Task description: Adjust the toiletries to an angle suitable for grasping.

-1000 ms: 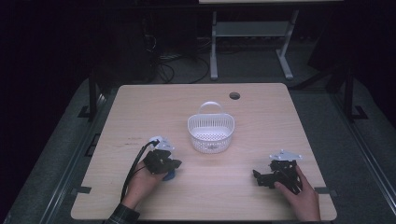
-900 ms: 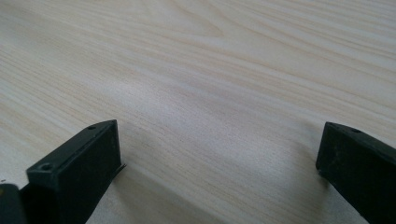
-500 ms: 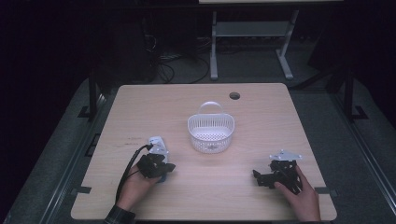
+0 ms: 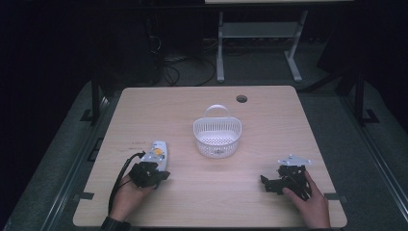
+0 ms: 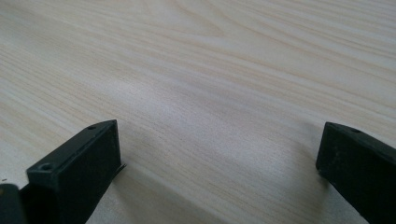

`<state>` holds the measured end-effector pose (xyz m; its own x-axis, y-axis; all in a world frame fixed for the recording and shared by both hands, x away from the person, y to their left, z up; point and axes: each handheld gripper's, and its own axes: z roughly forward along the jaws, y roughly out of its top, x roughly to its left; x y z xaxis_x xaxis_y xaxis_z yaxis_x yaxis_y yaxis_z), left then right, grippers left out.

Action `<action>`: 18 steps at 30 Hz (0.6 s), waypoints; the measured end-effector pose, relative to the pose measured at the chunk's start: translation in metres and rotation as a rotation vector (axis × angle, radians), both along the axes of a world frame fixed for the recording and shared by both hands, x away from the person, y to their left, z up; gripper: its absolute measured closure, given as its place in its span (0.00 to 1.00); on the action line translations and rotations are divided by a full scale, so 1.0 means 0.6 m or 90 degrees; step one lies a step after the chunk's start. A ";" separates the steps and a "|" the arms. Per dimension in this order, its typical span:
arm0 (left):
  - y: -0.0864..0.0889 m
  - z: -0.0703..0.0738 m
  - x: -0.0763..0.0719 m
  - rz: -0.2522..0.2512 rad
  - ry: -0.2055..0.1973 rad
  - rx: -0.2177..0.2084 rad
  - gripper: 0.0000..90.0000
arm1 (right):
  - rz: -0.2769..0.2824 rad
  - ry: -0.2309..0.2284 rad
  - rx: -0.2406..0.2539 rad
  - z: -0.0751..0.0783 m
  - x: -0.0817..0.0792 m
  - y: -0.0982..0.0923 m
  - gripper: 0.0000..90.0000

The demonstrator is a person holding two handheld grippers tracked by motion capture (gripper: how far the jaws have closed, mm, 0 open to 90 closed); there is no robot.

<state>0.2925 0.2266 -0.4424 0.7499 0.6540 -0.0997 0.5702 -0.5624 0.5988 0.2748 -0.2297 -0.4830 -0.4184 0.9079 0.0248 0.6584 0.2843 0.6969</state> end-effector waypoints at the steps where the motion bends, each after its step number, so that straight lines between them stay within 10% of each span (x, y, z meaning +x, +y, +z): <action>1: 0.000 0.000 0.000 0.000 0.000 0.000 1.00 | 0.000 0.000 0.000 0.000 0.000 0.000 0.00; 18: 0.066 0.001 -0.015 0.059 -0.009 0.005 1.00 | -0.001 0.001 0.001 0.000 0.000 0.000 0.00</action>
